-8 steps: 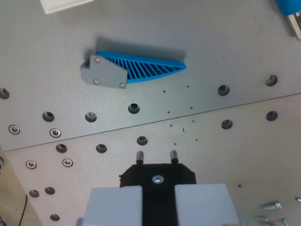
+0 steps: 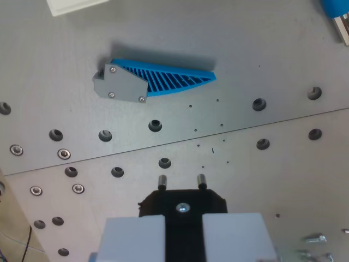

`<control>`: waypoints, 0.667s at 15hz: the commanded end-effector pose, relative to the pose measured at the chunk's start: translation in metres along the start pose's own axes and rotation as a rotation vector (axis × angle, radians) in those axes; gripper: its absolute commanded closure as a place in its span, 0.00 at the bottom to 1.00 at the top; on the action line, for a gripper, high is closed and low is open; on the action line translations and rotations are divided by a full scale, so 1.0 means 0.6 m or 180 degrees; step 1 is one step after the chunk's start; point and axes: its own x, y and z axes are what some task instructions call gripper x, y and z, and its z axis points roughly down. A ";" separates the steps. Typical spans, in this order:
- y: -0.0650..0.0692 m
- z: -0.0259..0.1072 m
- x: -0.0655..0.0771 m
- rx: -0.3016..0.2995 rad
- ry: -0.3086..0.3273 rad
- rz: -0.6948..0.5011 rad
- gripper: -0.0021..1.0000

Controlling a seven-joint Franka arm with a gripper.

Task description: Move above the white socket

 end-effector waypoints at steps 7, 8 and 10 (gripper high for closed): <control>-0.009 0.016 0.007 0.0010 0.0039 -0.0086 1.00; -0.010 0.019 0.008 0.0010 0.0041 -0.0100 1.00; -0.015 0.029 0.013 0.0009 0.0045 -0.0138 1.00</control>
